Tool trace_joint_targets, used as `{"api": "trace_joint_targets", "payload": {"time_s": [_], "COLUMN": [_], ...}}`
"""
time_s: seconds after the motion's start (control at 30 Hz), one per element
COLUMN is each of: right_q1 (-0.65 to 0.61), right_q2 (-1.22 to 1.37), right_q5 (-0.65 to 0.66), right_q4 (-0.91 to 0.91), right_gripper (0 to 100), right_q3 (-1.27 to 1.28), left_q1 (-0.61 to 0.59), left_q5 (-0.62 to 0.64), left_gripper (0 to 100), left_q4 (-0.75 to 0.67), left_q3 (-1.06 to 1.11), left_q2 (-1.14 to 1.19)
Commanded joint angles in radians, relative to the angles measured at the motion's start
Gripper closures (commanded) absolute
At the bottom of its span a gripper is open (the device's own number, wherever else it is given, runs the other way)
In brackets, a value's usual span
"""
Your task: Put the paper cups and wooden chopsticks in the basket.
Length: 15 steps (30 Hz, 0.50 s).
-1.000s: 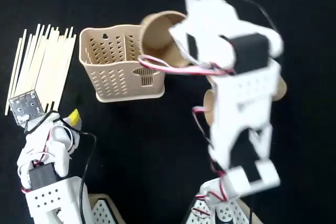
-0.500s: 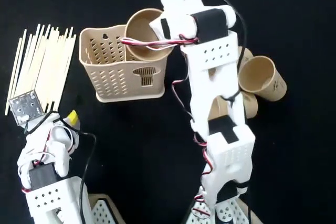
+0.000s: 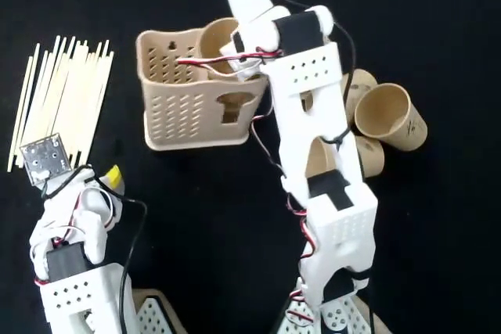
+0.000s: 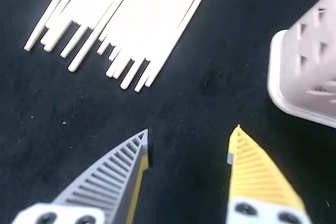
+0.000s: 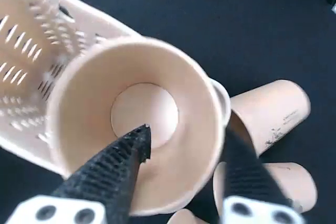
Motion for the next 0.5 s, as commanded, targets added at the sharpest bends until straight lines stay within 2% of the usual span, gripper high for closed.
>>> {"api": "trace_joint_targets", "payload": {"time_s": [0.0, 0.13, 0.27, 0.4, 0.47], "right_q1": [-0.006, -0.006, -0.032, 0.002, 0.034], "right_q2": [-0.019, -0.028, -0.099, -0.211, -0.282], "right_q5": [0.034, 0.037, 0.038, 0.040, 0.091], "right_q4": [0.020, 0.037, 0.037, 0.037, 0.037], "right_gripper": [59.9, 62.2, 62.4, 62.4, 62.4], "right_q3": [-0.131, -0.268, -0.280, -0.148, -0.015], "left_q1": [0.012, 0.012, 0.013, 0.013, 0.012], "left_q5": [0.002, 0.002, 0.002, 0.002, 0.002], "left_gripper": [76, 76, 76, 76, 76], "left_q4": [-0.017, -0.018, -0.018, -0.018, -0.018], "left_q3": [-0.002, -0.002, -0.002, -0.002, -0.002], "left_q2": [-0.009, -0.009, -0.009, -0.009, -0.009]}}
